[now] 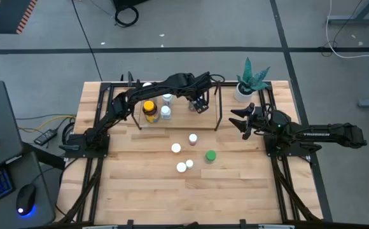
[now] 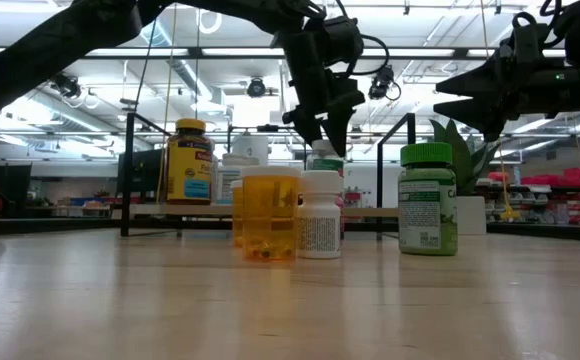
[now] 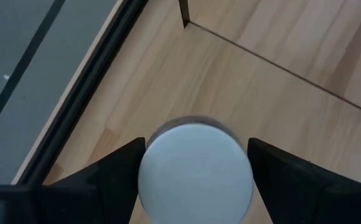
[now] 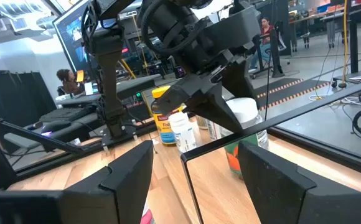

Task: Pick and place medicine bottles onto shelf by color
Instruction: Put the dark green pill bottle on the shelf

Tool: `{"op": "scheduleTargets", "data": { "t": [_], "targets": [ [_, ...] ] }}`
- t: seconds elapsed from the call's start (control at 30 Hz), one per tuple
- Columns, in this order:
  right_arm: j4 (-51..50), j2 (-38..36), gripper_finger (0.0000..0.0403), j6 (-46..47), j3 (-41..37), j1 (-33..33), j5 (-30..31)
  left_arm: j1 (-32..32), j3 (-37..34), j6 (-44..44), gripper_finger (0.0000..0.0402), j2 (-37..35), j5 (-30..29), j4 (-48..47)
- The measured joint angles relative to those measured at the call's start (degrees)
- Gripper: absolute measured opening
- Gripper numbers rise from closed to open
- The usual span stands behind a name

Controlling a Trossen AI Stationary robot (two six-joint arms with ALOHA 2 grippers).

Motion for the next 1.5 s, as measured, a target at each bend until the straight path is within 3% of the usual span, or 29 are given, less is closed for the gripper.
{"op": "scheduleTargets", "data": {
  "t": [0.7,1.33,1.5],
  "targets": [
    [0.0,0.0,0.0243,0.0,0.02,0.0,-0.03,-2.25,0.11,6.02,0.0289,-0.84,-10.89,6.75],
    [0.0,0.0,0.0243,0.0,0.0,0.0,-0.03,-1.94,0.11,2.58,0.0289,-0.01,-18.71,-9.09],
    [0.02,0.01,0.0243,0.0,0.01,-0.02,-0.03,-2.16,0.11,3.41,0.0288,-0.05,-18.93,-6.72]
  ]
}}
